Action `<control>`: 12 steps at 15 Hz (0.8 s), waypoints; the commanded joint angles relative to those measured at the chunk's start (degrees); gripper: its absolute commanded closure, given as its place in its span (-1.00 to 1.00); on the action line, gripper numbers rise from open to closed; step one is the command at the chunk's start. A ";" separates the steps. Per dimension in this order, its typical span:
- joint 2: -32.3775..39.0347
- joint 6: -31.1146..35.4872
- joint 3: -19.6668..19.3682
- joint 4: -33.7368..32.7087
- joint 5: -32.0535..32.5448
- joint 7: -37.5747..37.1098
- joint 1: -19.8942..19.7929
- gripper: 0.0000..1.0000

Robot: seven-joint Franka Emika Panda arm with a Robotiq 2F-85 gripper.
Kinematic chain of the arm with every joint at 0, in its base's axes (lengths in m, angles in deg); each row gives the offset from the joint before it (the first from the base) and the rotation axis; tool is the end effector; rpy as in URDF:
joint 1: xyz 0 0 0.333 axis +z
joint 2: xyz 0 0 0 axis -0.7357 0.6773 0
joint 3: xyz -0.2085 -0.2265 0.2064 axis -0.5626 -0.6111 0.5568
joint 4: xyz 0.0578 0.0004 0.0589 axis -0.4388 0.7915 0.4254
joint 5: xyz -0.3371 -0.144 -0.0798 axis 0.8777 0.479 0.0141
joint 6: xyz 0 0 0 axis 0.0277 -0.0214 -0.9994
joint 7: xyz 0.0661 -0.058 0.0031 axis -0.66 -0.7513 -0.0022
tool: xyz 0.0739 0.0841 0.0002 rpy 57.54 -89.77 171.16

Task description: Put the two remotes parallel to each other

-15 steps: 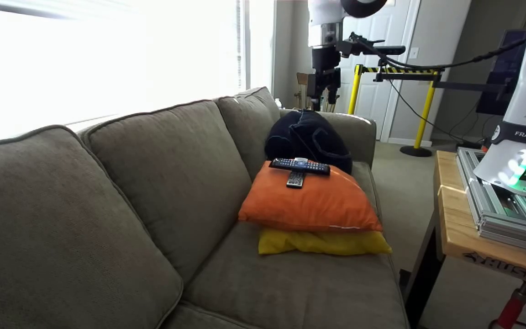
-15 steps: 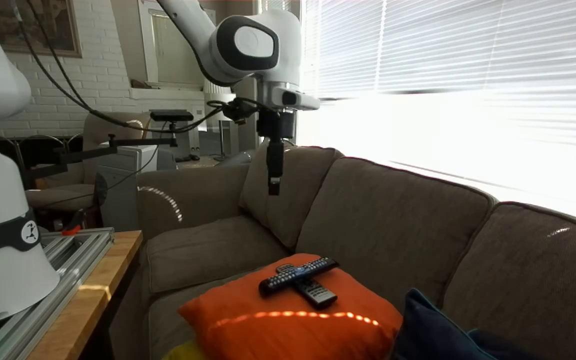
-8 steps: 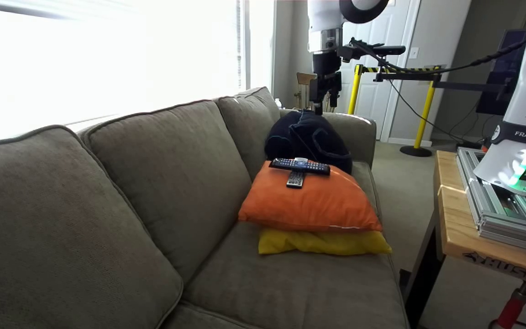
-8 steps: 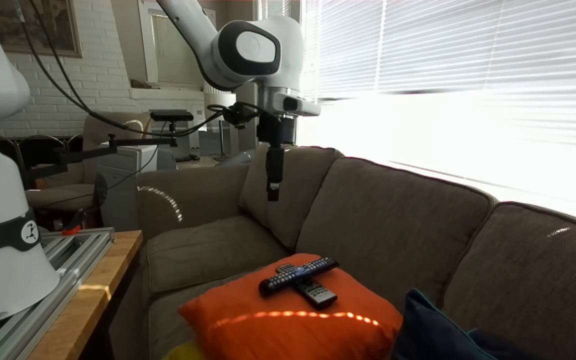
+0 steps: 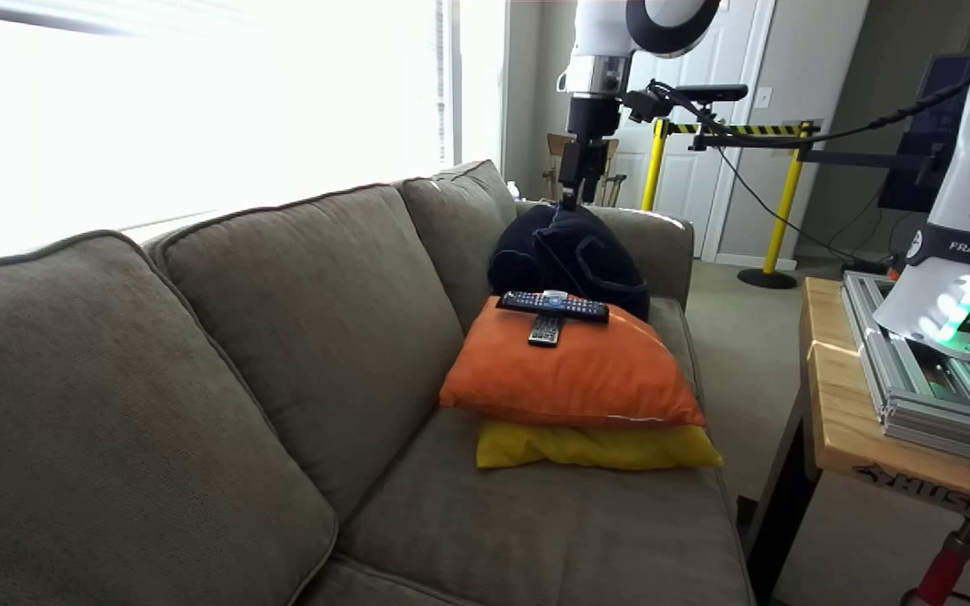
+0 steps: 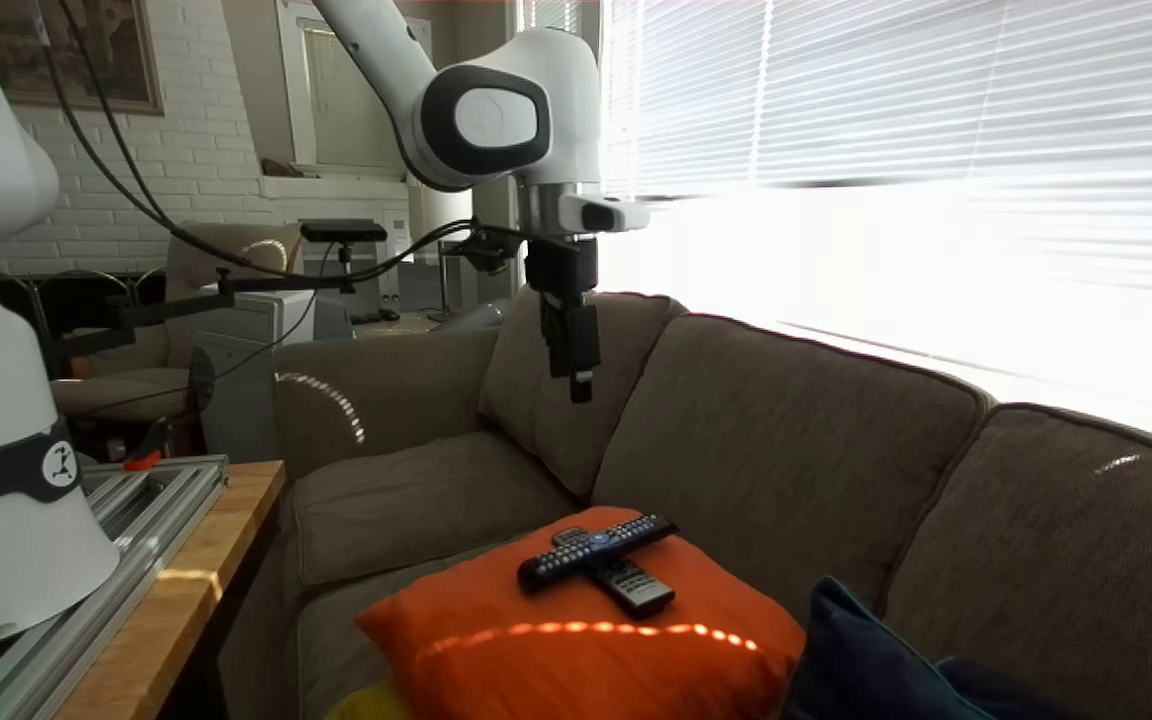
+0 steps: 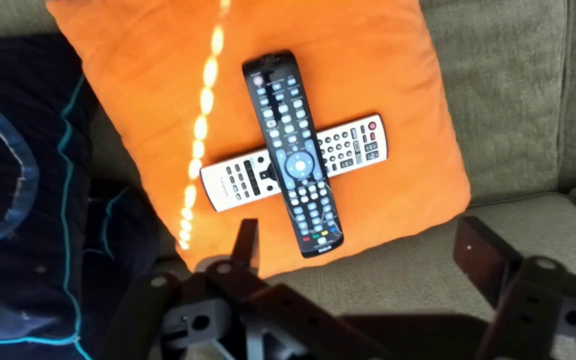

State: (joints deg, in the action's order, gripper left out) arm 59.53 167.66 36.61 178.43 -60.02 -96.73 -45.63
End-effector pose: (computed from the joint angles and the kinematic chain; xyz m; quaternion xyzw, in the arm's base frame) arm 0.4830 0.0645 0.3515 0.9990 0.0124 0.0419 0.0060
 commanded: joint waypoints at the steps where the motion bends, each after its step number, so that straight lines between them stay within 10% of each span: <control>1: 1.50 7.22 0.15 2.56 -8.91 15.50 0.00 -1.00; 7: 3.51 5.74 0.12 3.90 -13.80 34.39 -1.88 -1.00; 12: 6.61 13.54 -2.93 5.42 -4.81 29.01 -1.61 -1.00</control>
State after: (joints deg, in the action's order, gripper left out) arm 63.93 175.56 34.92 182.64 -69.48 -64.70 -47.31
